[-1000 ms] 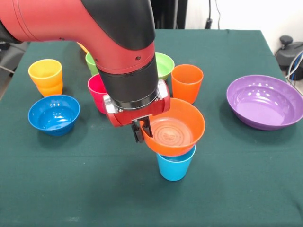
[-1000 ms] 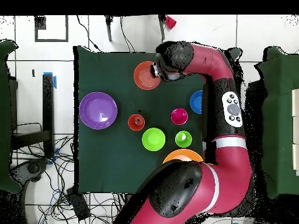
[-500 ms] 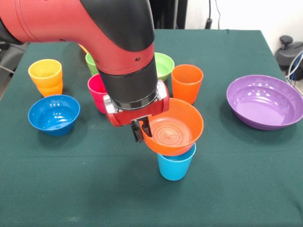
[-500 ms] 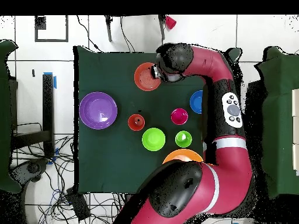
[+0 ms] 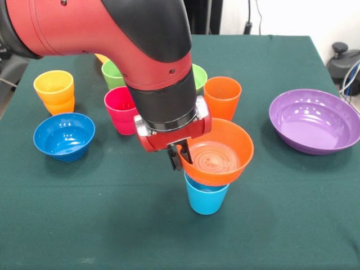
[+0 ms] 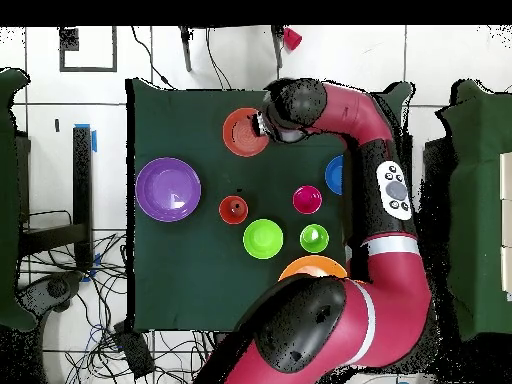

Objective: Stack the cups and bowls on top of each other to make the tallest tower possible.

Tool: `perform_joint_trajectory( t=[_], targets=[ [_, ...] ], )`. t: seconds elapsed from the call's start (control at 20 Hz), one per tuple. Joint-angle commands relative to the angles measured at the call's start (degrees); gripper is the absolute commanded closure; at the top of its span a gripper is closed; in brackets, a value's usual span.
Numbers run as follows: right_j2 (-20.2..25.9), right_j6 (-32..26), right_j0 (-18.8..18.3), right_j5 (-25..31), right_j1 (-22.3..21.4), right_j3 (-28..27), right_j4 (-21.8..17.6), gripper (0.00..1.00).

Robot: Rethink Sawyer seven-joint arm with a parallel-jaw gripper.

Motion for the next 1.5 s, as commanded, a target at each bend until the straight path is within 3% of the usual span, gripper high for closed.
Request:
perform_joint_trajectory(
  t=[0.05, 0.7, 1.5],
  targets=[
    [-1.44, 7.93, 0.59, -3.91, 0.28, 4.79, 1.08, 1.0],
    [-2.31, 6.79, 0.56, -3.84, 0.26, 4.96, 2.23, 1.0],
    [-2.78, 3.66, 0.98, -1.68, 1.98, 0.93, 2.64, 1.0]
  ],
)
